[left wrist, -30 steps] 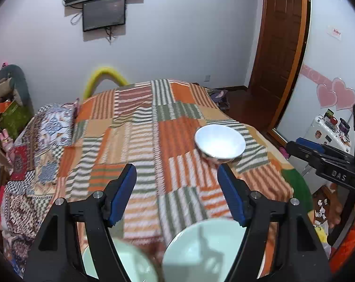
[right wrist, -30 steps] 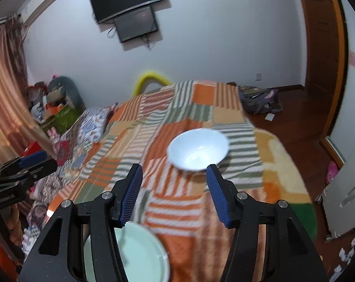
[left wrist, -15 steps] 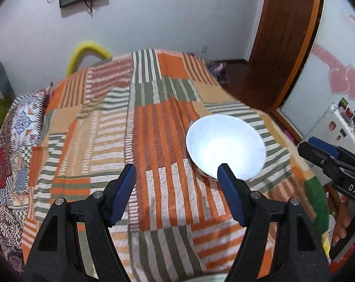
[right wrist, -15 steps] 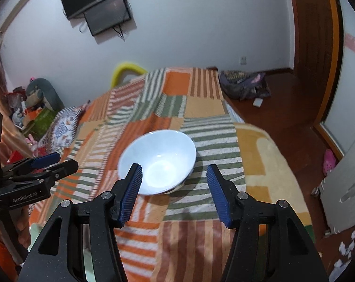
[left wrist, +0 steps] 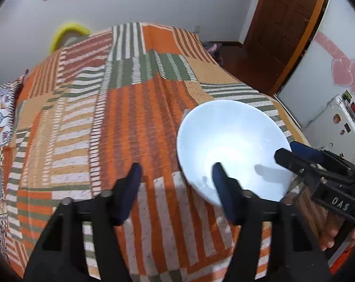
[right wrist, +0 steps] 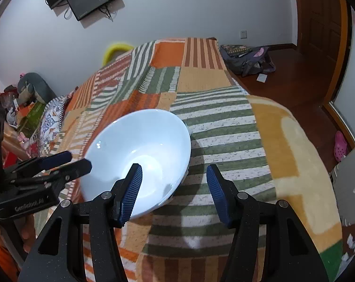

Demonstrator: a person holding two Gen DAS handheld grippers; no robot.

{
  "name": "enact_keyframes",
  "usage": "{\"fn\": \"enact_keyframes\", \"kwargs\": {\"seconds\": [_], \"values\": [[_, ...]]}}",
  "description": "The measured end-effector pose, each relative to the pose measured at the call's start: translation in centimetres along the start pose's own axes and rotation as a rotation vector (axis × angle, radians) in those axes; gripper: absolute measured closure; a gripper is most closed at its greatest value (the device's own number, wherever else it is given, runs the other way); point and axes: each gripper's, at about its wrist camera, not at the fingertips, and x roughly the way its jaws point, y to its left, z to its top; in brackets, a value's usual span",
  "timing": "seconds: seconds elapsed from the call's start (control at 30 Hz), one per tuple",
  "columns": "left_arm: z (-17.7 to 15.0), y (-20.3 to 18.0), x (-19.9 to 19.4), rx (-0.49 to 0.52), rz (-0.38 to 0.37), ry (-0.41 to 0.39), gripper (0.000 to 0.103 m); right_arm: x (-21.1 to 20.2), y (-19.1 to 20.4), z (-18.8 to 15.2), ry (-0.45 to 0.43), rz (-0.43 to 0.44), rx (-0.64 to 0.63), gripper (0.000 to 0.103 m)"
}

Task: Organize plates and bowls
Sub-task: 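Grip the white spotted bowl rim with both tools, then lift the white spotted bowl and carry it over the stack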

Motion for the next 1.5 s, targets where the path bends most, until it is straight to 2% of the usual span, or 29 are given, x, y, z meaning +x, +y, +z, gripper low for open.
{"fn": "enact_keyframes", "kwargs": {"seconds": [0.03,0.13,0.2,0.3,0.37,0.43,0.77,1.23,1.5], "values": [[0.2,0.0,0.3,0.003,-0.003,0.005,0.054,0.3,-0.1,0.0,0.005,0.000,0.001,0.050],[0.5,-0.3,1.2,0.025,0.003,0.007,0.064,1.0,-0.3,0.1,0.017,-0.003,0.002,0.061],[0.5,-0.5,1.6,0.035,0.002,0.008,0.075,1.6,-0.5,0.0,0.036,0.007,0.008,0.065],[0.3,-0.8,2.4,0.051,-0.007,0.027,0.082,2.0,-0.7,-0.1,0.055,0.038,0.021,0.076],[0.0,-1.2,2.7,0.064,-0.006,0.040,0.086,2.1,-0.4,0.0,0.056,0.052,0.017,0.079],[-0.1,-1.7,2.7,0.085,0.019,0.036,0.086,2.0,0.0,-0.1,0.054,0.030,0.005,0.080],[-1.0,-1.8,0.4,0.073,-0.002,0.036,0.086,0.3,0.9,0.0,0.039,0.024,0.000,0.081],[-3.3,-2.0,-8.4,0.051,-0.010,-0.050,0.086,-5.2,4.7,-1.0,-0.028,0.052,-0.038,0.080],[-5.9,-1.3,-13.7,0.029,-0.005,-0.102,0.085,-7.9,7.8,-2.1,-0.059,0.065,-0.079,0.080]]}}
